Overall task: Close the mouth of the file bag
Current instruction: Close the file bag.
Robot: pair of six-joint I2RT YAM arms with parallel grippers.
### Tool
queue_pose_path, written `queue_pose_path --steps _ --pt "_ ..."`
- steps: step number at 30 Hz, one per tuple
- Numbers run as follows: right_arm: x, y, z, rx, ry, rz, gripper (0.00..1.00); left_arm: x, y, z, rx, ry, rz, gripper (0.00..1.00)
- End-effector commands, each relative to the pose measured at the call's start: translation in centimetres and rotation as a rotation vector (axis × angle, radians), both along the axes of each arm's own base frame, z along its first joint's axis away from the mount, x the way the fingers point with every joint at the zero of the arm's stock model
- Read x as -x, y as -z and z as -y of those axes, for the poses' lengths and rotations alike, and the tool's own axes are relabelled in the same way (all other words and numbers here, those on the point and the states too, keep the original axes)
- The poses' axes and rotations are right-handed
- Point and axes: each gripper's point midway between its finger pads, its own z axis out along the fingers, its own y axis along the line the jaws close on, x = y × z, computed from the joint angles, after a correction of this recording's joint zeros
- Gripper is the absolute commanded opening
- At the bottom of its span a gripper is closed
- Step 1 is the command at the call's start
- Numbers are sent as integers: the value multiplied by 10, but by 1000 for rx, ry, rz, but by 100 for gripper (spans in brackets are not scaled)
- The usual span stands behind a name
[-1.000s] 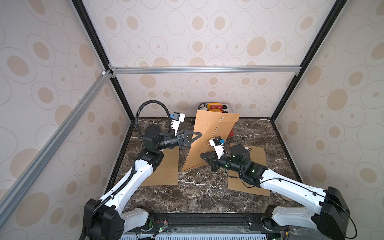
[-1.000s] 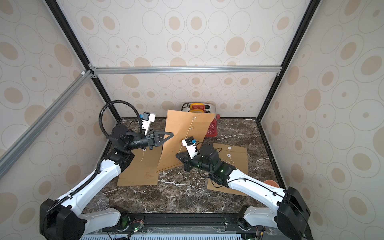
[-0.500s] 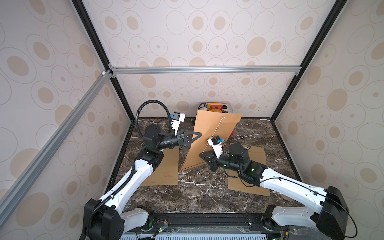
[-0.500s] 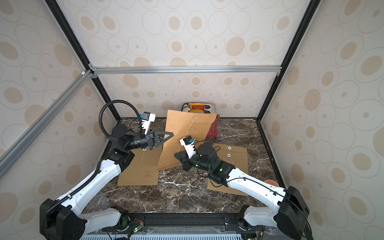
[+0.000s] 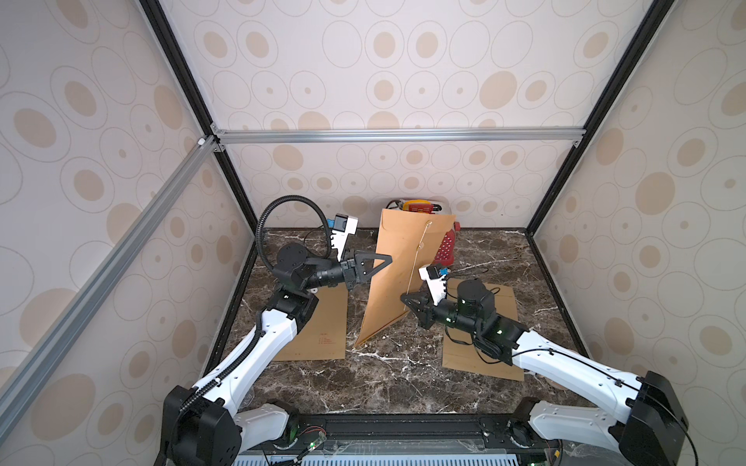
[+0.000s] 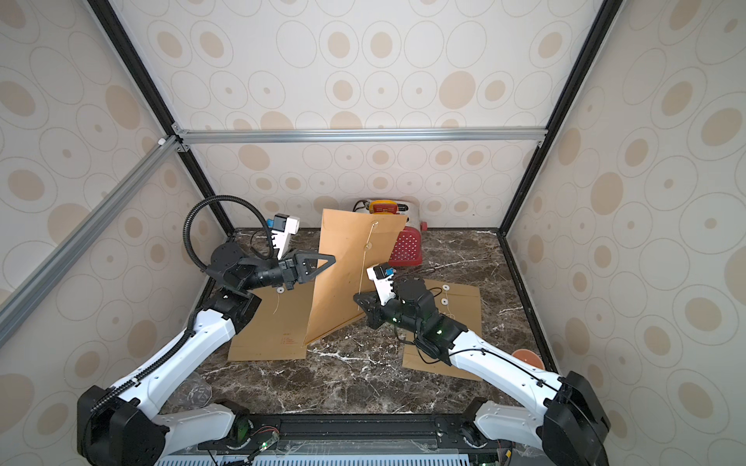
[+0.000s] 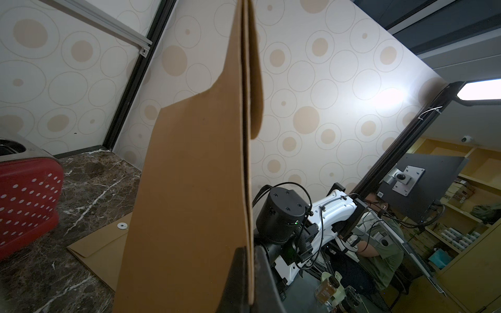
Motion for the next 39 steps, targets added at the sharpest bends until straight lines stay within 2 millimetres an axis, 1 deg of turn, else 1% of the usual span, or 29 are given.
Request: queue_pose_path --steps 1,3,5,9,13,17,20,27,32,39 --pt "6 5 11 9 0 -21 0 8 -23 0 31 10 94 0" --pt "5 -1 23 -13 22 -27 0 5 -18 1 7 -4 89 0" --pt "-1 -6 38 -19 71 -34 0 3 -14 1 -17 -17 85 0" --pt "-9 -17 69 -29 158 -55 0 1 -13 1 -23 -27 84 0" --pt "-15 -26 88 -6 199 -74 0 1 -12 1 -24 -27 84 0" --pt "-27 -35 104 12 237 -96 0 2 -13 1 -22 -27 88 0" --pt "-36 -41 112 31 251 -116 0 2 -13 1 -22 -27 87 0" --pt "-48 -63 126 41 271 -102 0 2 -13 1 -23 -29 88 0" --pt "-59 -68 138 65 311 -133 0 2 -13 1 -23 -28 86 0" --pt "-67 -84 145 53 319 -134 0 2 -12 1 -24 -31 87 0"
